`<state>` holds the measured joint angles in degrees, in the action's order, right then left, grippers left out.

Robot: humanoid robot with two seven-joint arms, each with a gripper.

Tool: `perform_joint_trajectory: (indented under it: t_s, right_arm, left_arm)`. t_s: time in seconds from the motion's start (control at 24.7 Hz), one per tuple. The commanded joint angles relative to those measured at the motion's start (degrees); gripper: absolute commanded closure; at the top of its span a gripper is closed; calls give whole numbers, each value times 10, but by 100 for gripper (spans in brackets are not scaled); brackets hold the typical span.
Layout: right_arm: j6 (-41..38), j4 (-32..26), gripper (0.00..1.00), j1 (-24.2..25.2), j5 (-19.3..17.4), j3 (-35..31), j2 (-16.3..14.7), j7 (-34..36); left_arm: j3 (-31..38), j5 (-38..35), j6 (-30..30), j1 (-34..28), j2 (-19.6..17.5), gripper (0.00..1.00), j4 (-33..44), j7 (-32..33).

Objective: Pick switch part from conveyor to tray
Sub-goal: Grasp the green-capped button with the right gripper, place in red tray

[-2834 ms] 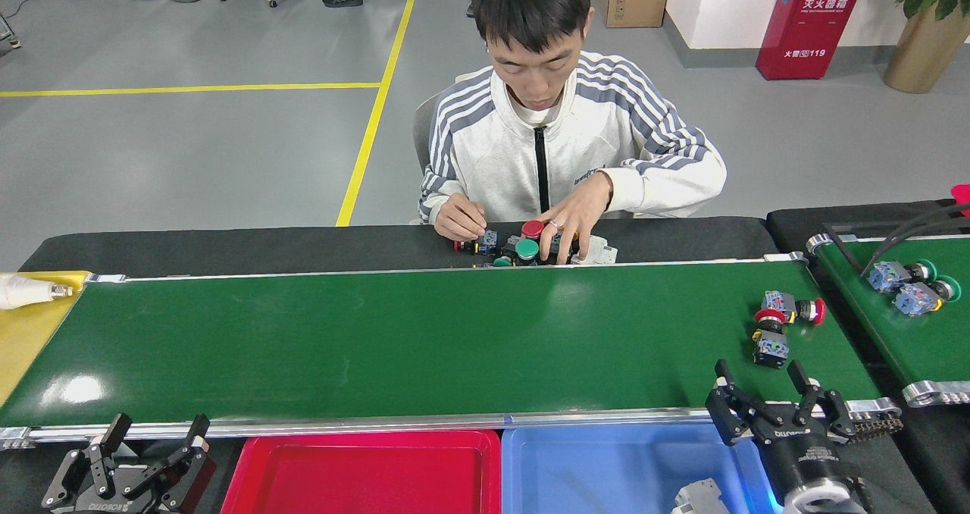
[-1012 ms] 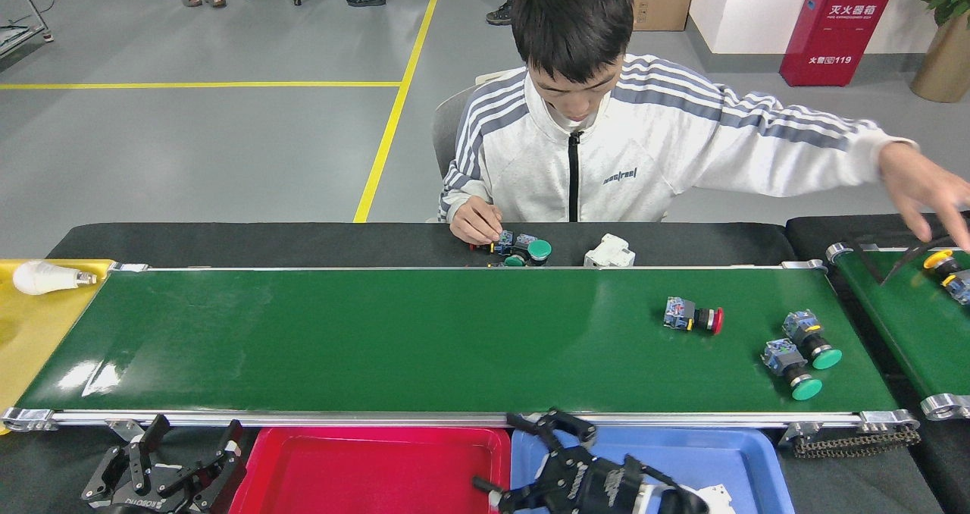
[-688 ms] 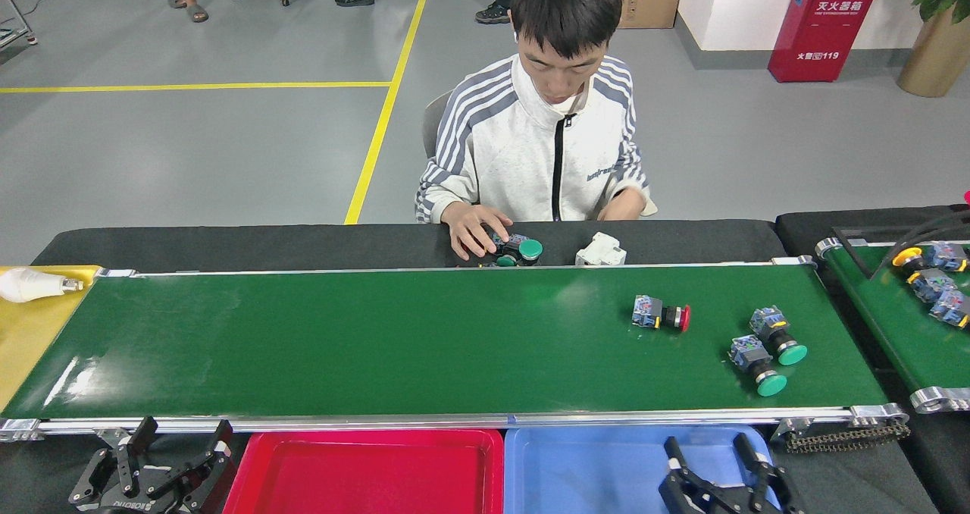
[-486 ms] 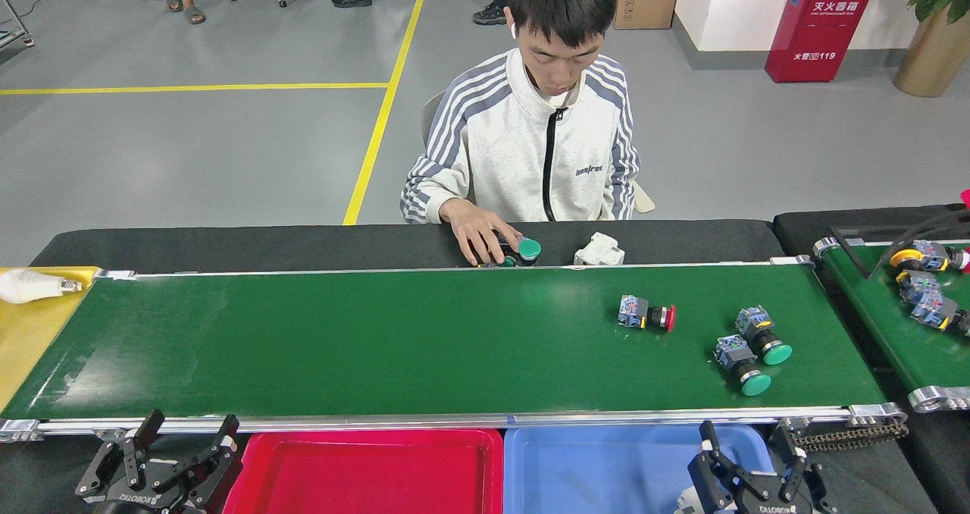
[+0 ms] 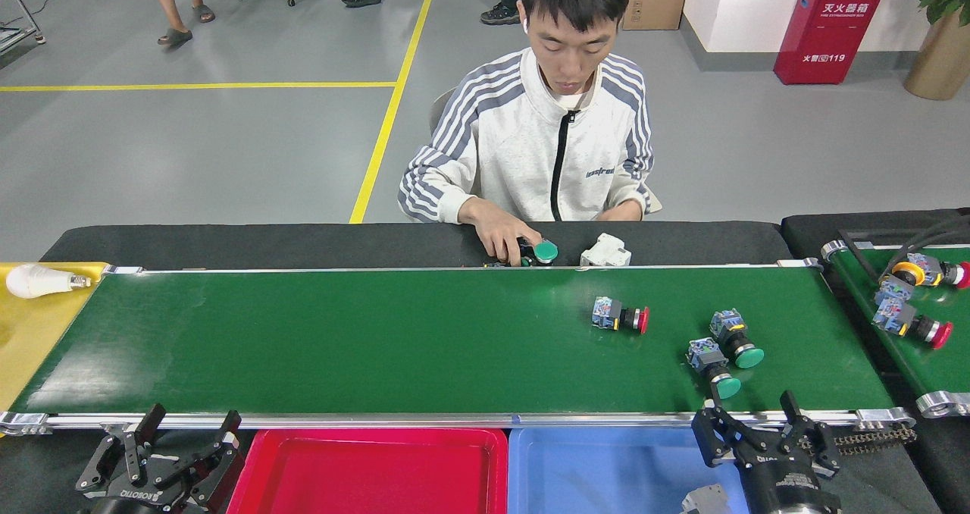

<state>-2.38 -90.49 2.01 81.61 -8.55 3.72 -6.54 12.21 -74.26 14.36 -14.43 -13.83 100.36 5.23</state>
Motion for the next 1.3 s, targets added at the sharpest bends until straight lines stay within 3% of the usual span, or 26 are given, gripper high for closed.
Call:
perform_joint_trajectory:
  t_s: [0.0,0.16,0.45,0.69,1.01,1.09,1.17,1.25]
  right_arm:
    - [5,16,2,-24,5,16,-4,-4]
    - [33,68,2,-59,10,49,-6,-3]
    - [36,100,2,-81,8,53,-23,-4]
    - [39,167,2,-147,10,56,-22,-4]
    - [127,283,5,-233,7,151,-23,-3]
    - [127,288,36,-241,7,160,-25,-1]
    - [125,288,81,-239,7,173,-26,0]
    - [117,285,94,-236,3,189,-38,0]
  left_arm:
    - [1,-3,1,1,-1,0,5,-5]
    - [0,-3,1,1,-1,0,5,-5]
    - [1,-3,1,2,0,0,3,-4]
    - [0,-3,1,2,0,0,3,-4]
    - [-2,-3,2,7,1,0,2,-4]
    - [-3,-2,3,7,1,0,2,-4]
    - [-3,-2,3,7,1,0,-2,-3]
    - [-9,-2,3,8,1,0,-6,-4]
